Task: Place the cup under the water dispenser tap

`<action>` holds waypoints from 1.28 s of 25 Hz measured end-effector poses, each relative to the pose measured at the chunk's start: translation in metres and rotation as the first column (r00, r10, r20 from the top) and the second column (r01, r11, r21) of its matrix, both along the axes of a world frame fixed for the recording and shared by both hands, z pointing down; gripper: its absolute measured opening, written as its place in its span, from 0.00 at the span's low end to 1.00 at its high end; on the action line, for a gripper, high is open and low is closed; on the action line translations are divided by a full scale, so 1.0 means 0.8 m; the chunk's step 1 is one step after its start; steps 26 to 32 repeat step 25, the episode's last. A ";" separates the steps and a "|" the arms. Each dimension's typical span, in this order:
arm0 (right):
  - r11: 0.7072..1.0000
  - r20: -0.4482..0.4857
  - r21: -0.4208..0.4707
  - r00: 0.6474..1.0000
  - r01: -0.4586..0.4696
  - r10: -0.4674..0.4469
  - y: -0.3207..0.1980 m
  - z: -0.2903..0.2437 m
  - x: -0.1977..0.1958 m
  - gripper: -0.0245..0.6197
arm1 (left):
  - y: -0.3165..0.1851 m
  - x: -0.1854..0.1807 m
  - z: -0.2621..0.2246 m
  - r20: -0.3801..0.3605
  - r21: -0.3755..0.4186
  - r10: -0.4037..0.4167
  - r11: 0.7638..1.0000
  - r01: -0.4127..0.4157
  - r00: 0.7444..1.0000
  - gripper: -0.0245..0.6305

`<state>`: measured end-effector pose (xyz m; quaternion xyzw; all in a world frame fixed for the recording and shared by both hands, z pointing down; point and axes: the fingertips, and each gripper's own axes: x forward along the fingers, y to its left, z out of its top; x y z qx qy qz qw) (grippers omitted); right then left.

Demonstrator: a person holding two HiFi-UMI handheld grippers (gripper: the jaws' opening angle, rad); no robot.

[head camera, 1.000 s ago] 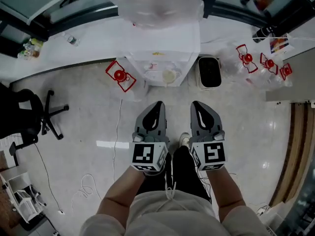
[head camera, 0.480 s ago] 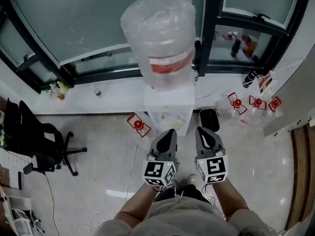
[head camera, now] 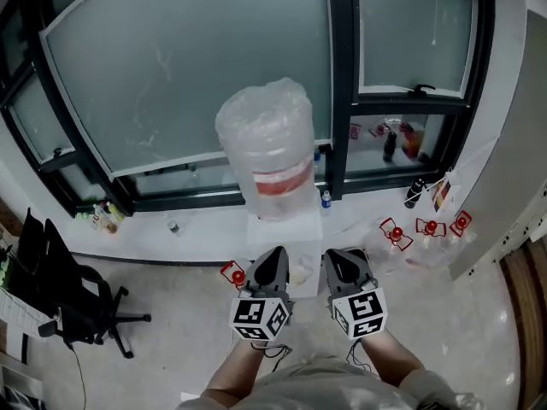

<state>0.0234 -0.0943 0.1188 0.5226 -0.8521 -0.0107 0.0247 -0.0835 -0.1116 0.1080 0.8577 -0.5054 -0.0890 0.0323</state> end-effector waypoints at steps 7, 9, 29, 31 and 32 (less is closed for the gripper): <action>0.995 -0.021 0.098 1.000 0.013 -0.011 -0.004 -0.053 0.000 0.08 | 0.000 0.008 -0.050 0.043 0.060 0.003 0.998 -0.005 0.999 0.07; 0.994 -0.016 0.105 1.000 0.017 -0.016 -0.007 -0.061 0.000 0.08 | -0.001 0.009 -0.059 0.044 0.069 0.005 0.998 -0.008 0.999 0.07; 0.997 0.047 0.069 0.998 0.032 -0.035 -0.043 -0.071 0.010 0.08 | -0.029 0.021 -0.084 0.097 0.087 0.014 0.996 -0.023 0.995 0.07; 0.997 0.047 0.069 0.998 0.032 -0.035 -0.043 -0.071 0.010 0.08 | -0.029 0.021 -0.084 0.097 0.087 0.014 0.996 -0.023 0.995 0.07; 0.997 0.047 0.069 0.998 0.032 -0.035 -0.043 -0.071 0.010 0.08 | -0.029 0.021 -0.084 0.097 0.087 0.014 0.996 -0.023 0.995 0.07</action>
